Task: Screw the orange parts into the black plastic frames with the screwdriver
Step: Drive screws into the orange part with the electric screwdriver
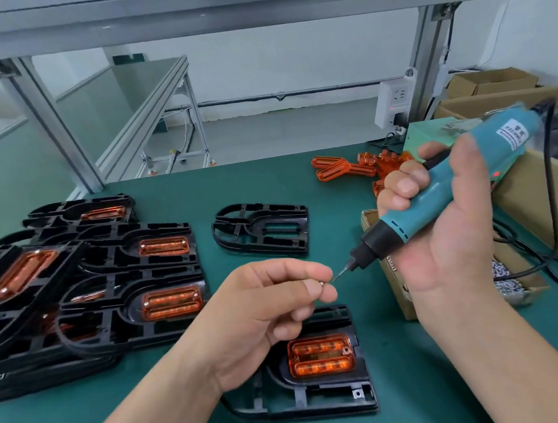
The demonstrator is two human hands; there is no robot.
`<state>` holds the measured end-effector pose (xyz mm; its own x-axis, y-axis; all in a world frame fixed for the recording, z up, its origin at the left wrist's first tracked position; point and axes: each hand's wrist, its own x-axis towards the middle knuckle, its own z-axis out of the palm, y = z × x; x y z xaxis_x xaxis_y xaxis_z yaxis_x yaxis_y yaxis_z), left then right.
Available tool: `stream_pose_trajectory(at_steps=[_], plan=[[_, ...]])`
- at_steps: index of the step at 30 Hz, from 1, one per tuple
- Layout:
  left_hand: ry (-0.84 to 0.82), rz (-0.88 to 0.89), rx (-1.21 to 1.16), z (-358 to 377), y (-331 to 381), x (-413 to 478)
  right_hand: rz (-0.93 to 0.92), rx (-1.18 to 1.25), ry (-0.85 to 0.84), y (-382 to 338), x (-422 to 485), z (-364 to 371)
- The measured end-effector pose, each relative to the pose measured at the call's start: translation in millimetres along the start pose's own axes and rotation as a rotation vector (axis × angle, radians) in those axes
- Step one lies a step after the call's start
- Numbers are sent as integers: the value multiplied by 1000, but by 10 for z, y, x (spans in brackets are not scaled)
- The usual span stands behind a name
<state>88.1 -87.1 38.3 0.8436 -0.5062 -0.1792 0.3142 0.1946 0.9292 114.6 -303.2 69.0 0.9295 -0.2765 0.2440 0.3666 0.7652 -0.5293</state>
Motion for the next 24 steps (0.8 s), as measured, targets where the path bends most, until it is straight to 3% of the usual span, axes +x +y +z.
stream_pose_trajectory(at_steps=[24], plan=[[-15,19,80,60,0,-43,24,-4,-23,5,-67,32]])
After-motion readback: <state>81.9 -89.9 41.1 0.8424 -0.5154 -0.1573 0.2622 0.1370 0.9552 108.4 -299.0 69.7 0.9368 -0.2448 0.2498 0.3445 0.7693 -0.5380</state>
